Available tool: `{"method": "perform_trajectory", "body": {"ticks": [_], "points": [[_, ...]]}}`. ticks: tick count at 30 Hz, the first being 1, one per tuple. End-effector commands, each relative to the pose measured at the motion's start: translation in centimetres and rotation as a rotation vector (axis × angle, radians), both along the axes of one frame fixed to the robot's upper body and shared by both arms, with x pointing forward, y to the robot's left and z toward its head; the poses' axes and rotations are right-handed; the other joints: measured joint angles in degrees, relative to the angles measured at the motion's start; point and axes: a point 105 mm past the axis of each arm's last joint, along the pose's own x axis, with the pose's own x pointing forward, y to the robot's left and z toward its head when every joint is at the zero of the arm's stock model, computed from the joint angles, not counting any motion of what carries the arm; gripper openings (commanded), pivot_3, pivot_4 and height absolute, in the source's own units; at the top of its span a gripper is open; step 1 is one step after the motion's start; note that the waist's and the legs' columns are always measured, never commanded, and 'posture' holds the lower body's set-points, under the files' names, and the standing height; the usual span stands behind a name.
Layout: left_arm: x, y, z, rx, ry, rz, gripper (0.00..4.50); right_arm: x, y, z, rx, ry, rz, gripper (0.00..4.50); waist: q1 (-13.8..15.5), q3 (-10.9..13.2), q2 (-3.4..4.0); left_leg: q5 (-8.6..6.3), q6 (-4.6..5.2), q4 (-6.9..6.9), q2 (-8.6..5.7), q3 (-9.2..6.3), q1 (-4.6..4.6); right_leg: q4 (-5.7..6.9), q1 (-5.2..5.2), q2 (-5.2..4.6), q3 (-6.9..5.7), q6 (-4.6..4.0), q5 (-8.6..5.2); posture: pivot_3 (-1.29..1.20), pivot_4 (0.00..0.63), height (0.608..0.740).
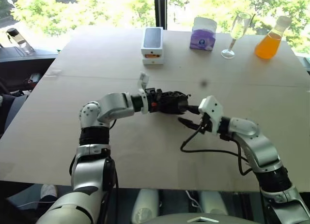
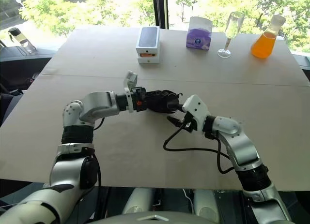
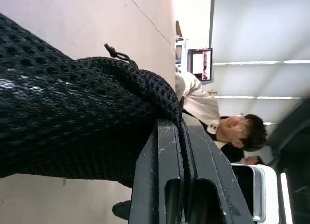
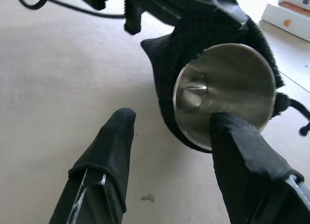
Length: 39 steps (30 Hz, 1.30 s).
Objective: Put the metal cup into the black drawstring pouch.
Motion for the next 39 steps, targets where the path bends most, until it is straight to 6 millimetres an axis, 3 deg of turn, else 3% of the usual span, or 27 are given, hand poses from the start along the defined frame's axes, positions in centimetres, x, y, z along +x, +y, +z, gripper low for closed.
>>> {"method": "perform_trajectory", "body": {"ticks": [1,10,14,15,16,29,37,39], "points": [[-0.1,-0.4,1.8,-0.042,-0.054,-0.039,0.0,-0.3,0.3,1.3,0.052,-0.041,-0.027,2.53,-0.05,0.0,0.0,0.0,0.0,0.0,0.0,0.0,0.0,0.0,0.0,0.0,0.0,0.0,0.0,0.0,0.15,0.737],[-1.0,-0.3,2.8,-0.057,-0.125,-0.082,0.0,1.2,-2.9,3.8,0.281,0.034,-0.209,2.53,0.03,0.0,0.0,0.0,0.0,-0.02,-0.01,-0.06,-0.02,-0.06,0.03,-0.01,-0.06,0.0,0.0,0.0,0.15,0.737],[-1.6,-0.5,2.3,-0.025,-0.137,-0.113,0.0,1.1,-2.2,3.1,0.171,-0.002,-0.171,2.53,-0.08,0.0,0.01,0.0,0.0,-0.07,0.0,-0.05,0.0,-0.07,0.03,0.01,-0.04,0.0,0.0,0.0,0.15,0.737],[-1.7,-0.5,2.3,-0.024,-0.14,-0.117,0.0,1.1,-2.0,3.0,0.166,-0.005,-0.162,1.98,-0.09,0.0,0.01,0.0,0.0,-0.09,0.0,-0.05,0.01,-0.07,0.03,0.01,-0.03,-0.01,0.0,0.0,0.15,0.737],[-1.7,-0.6,2.3,-0.023,-0.143,-0.118,0.0,1.0,-1.8,3.0,0.167,-0.006,-0.153,1.71,-0.13,0.01,0.01,0.0,0.0,-0.09,0.0,-0.05,0.01,-0.07,0.02,0.01,-0.03,-0.01,0.0,0.0,0.15,0.737],[-2.0,-0.3,1.8,0.018,-0.144,-0.126,0.0,0.3,-1.8,3.7,0.086,-0.071,-0.08,1.71,-0.05,0.01,0.01,0.0,0.01,-0.08,0.0,-0.05,-0.01,-0.1,0.02,0.0,-0.03,0.0,0.0,0.0,0.15,0.737],[-2.1,-0.5,1.5,0.016,-0.139,-0.136,0.0,-0.3,0.2,3.0,0.063,-0.054,-0.003,1.71,-0.08,0.01,0.01,0.0,0.01,-0.08,0.01,-0.05,0.0,-0.1,0.02,0.01,-0.03,0.0,0.0,0.0,0.15,0.737],[-2.2,-0.6,1.4,0.021,-0.138,-0.141,0.0,-0.2,0.5,2.8,0.057,-0.051,0.003,1.18,-0.03,0.01,0.01,0.0,0.0,-0.08,0.01,-0.05,-0.01,-0.1,0.02,0.01,-0.03,0.0,0.0,0.0,0.15,0.737]]}}
